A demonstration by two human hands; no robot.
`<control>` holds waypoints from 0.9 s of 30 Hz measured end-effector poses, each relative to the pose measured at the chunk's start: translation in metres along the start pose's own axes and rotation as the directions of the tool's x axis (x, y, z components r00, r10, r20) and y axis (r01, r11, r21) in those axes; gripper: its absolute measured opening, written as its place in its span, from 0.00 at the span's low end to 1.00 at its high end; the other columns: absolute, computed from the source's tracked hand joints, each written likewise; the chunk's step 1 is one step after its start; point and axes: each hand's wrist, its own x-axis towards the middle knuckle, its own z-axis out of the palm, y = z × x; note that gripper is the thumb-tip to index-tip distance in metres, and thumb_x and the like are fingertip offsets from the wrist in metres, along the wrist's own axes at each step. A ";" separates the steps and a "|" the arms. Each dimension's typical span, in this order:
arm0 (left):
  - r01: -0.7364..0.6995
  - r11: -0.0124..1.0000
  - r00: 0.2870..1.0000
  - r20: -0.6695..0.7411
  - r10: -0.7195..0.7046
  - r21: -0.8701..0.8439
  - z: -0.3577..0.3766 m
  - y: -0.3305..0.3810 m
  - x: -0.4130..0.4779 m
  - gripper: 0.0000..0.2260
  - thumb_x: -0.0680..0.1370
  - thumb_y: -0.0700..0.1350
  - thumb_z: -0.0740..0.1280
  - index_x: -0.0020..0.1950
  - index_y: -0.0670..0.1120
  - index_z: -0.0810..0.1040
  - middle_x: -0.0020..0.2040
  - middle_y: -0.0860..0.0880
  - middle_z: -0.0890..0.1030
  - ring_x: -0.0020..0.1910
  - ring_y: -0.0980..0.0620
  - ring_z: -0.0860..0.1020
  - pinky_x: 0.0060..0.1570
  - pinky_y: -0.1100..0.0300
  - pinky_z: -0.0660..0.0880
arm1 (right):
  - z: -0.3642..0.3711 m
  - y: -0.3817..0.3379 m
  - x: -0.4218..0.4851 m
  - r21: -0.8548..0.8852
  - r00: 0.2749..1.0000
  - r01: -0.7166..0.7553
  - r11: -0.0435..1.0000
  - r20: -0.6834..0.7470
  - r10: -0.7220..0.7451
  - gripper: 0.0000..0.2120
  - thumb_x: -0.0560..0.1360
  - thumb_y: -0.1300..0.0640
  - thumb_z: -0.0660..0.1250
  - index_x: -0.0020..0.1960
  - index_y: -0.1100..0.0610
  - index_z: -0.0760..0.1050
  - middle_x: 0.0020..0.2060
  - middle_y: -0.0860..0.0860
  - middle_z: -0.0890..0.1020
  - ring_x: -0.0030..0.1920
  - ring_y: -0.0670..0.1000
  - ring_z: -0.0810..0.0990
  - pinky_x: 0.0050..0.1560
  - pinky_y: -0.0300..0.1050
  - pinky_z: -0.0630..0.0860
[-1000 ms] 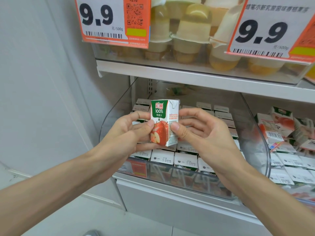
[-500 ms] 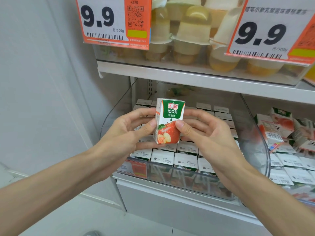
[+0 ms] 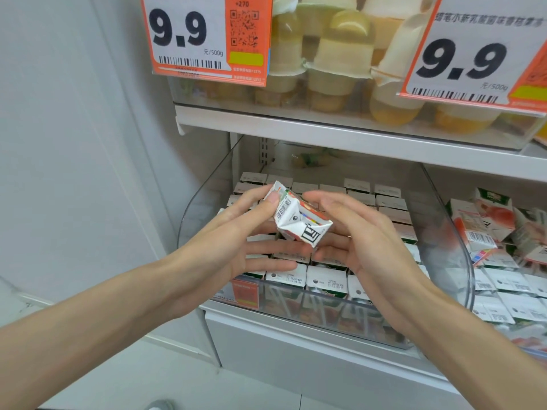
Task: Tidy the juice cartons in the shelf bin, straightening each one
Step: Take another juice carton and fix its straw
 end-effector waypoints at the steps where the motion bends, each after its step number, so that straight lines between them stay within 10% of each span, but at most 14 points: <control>1: 0.009 1.000 1.000 -0.004 -0.009 -0.010 0.000 0.001 0.000 0.17 0.83 0.56 0.64 0.71 0.54 0.78 0.59 0.42 0.87 0.56 0.40 0.87 0.52 0.50 0.86 | 0.000 -0.001 0.000 0.012 1.000 -0.006 1.000 0.022 0.005 0.15 0.85 0.60 0.61 0.60 0.51 0.85 0.48 0.59 0.89 0.40 0.51 0.85 0.44 0.45 0.80; 8: 0.070 0.997 0.997 -0.013 -0.070 -0.026 -0.002 0.003 0.003 0.23 0.83 0.61 0.62 0.73 0.50 0.78 0.60 0.42 0.87 0.57 0.39 0.87 0.56 0.47 0.84 | -0.001 0.006 -0.003 -0.166 0.992 0.104 0.981 0.091 -0.090 0.24 0.77 0.61 0.77 0.69 0.44 0.80 0.55 0.56 0.87 0.56 0.54 0.87 0.64 0.53 0.82; 13: -0.105 0.979 0.992 -0.046 0.115 0.173 -0.005 -0.002 0.001 0.19 0.84 0.56 0.61 0.76 0.63 0.69 0.63 0.50 0.86 0.58 0.46 0.87 0.54 0.47 0.86 | -0.002 0.004 -0.003 -0.194 0.991 0.130 0.972 0.012 -0.130 0.21 0.75 0.54 0.77 0.67 0.43 0.81 0.51 0.50 0.89 0.52 0.47 0.88 0.62 0.52 0.82; 18: -0.249 0.880 0.968 0.083 0.236 0.404 -0.012 -0.008 0.001 0.28 0.85 0.32 0.63 0.76 0.61 0.71 0.69 0.53 0.80 0.62 0.49 0.85 0.55 0.53 0.85 | -0.002 0.003 -0.002 -0.168 0.992 0.126 0.978 0.008 -0.126 0.20 0.77 0.54 0.75 0.68 0.45 0.80 0.48 0.48 0.89 0.51 0.45 0.88 0.56 0.43 0.82; 27: -0.332 0.755 0.920 0.018 0.391 0.566 -0.017 -0.008 0.008 0.17 0.76 0.44 0.77 0.64 0.53 0.83 0.62 0.59 0.85 0.63 0.61 0.82 0.58 0.68 0.79 | -0.004 0.009 -0.001 -0.215 0.993 0.120 0.969 0.034 -0.115 0.19 0.74 0.45 0.74 0.64 0.43 0.84 0.47 0.50 0.89 0.45 0.46 0.87 0.54 0.46 0.83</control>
